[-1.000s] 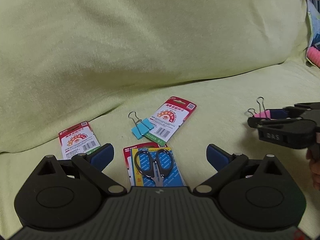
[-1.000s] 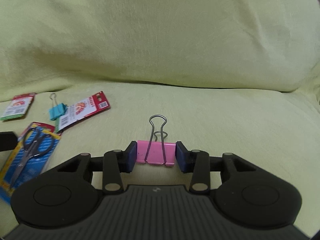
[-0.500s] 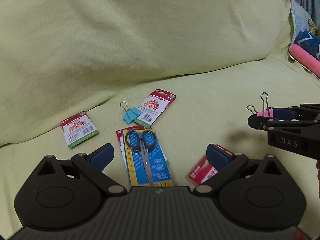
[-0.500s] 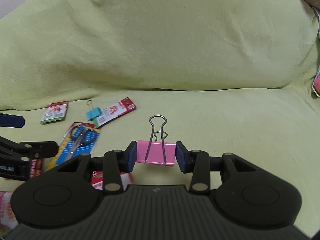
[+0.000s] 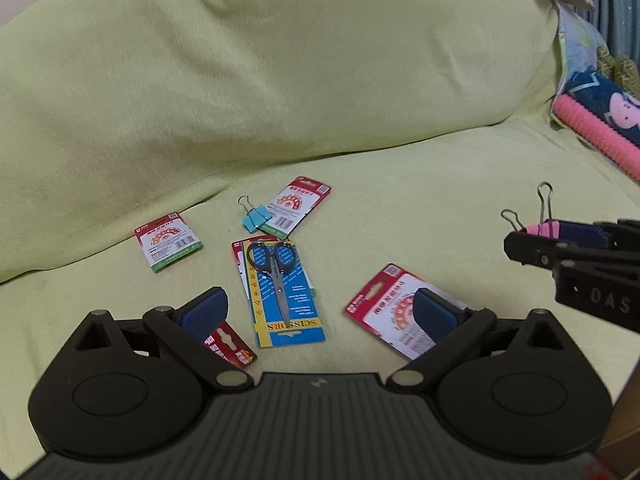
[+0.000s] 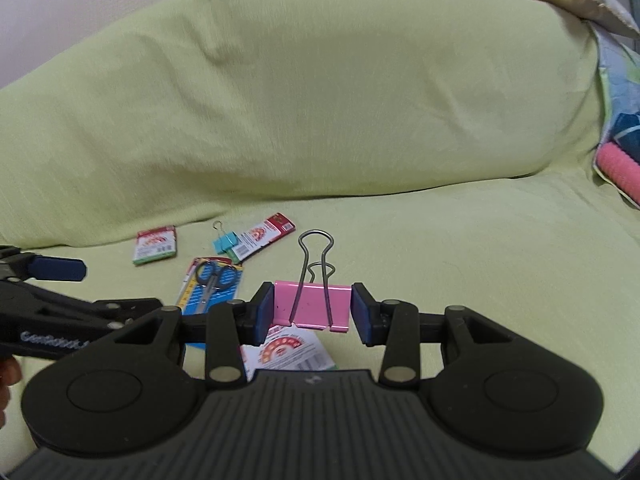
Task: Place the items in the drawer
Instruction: 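Carry the pink binder clip in the right gripper to the open drawer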
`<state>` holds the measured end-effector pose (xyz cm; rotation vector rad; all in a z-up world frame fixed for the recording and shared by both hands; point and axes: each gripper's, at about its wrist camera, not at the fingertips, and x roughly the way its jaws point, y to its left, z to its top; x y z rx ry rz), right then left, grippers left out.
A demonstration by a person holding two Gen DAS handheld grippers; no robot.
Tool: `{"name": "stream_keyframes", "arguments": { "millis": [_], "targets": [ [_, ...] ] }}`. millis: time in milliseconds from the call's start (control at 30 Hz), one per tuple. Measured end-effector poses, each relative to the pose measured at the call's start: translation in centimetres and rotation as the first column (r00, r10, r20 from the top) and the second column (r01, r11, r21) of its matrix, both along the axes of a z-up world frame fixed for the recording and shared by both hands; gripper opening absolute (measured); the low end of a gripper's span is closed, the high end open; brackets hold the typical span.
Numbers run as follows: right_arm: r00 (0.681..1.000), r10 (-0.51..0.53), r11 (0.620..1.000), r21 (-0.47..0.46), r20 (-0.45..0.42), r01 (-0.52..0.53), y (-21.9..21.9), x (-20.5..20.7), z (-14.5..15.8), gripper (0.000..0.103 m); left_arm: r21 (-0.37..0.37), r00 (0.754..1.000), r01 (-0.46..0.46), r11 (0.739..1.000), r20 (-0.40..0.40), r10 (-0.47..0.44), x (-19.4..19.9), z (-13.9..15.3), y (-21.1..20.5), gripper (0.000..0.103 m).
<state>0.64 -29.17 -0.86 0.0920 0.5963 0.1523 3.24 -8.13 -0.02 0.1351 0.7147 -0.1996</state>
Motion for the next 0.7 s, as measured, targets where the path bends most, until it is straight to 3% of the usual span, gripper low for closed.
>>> {"name": "stream_keyframes", "arguments": {
  "millis": [700],
  "targets": [
    [0.993,-0.089,0.996,0.015,0.078,0.088,-0.6,-13.1,6.3,0.036,-0.016,0.994,0.075,0.997,0.076,-0.073,-9.5,5.7,-1.3,0.1]
  ]
}}
